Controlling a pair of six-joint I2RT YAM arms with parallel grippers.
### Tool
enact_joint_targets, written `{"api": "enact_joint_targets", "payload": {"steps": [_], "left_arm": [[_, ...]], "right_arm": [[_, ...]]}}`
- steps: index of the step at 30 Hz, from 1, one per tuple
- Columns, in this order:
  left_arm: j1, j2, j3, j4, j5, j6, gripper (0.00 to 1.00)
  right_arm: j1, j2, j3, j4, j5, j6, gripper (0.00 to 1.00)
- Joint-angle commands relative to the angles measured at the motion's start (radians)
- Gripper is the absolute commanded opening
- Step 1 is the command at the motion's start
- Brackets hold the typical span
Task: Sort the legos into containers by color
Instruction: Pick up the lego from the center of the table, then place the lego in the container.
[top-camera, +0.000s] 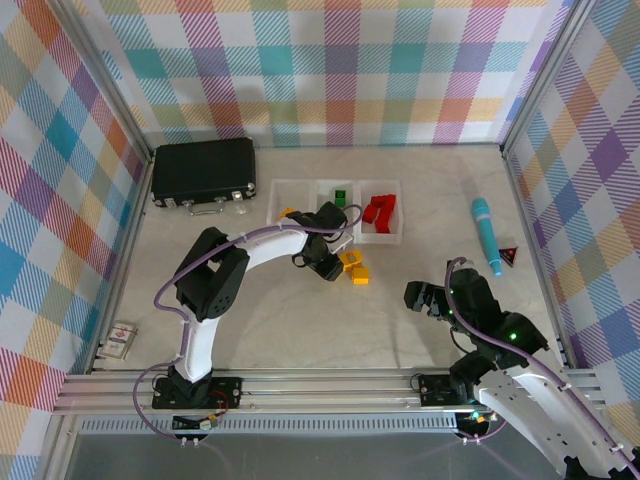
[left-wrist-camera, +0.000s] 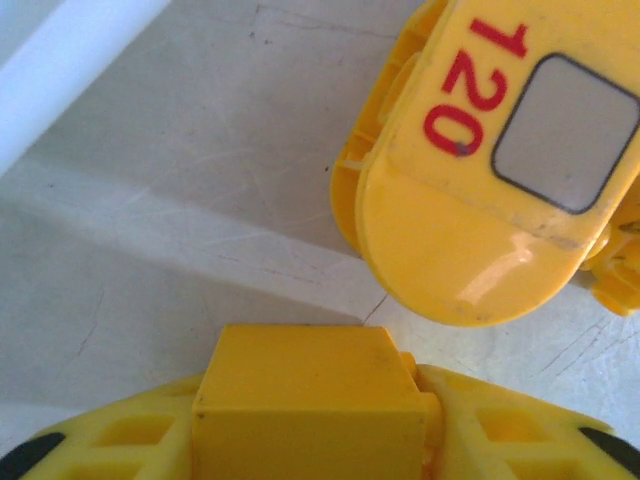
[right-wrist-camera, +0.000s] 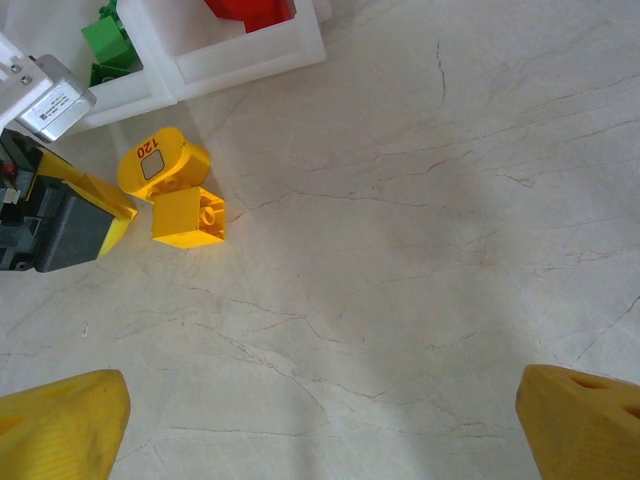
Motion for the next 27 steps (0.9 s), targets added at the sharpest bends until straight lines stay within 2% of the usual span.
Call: {"api": "enact_joint_targets", "payload": {"steps": [1,4,7,13,20,27], "left_arm": [[-0.004,0.014,0.001,-0.01,0.041,-0.016,0.39],[-0.004,-0.022,-0.017,-0.007,0.027,-0.036,0.33],[-0.004,-0.097,-0.058,0.013,-0.006,-0.058,0.31],[0.022,-0.246,-0.067,0.02,-0.165,-0.105,0.3],[0.158,-0.318,-0.035,0.067,-0.243,-0.189,0.31],[0.296,-0.245,0.082,0.081,-0.286,-0.263,0.32]], "right_arm": [[-0.007,-0.011,-0.008,-0.007,0.012,0.003,0.99],[-0.007,-0.011,-0.008,-0.007,0.012,0.003,0.99],[-0.007,-0.011,-0.007,-0.008,0.01,0.001,0.99],[-0.008,-0.003,-0.007,-0.006,0.017,0.001,0.99],[-0.007,-0.001,-0.011,-0.003,0.013,0.002,0.99],[-0.007,-0.001,-0.01,-0.003,0.01,0.001,0.99]]}}
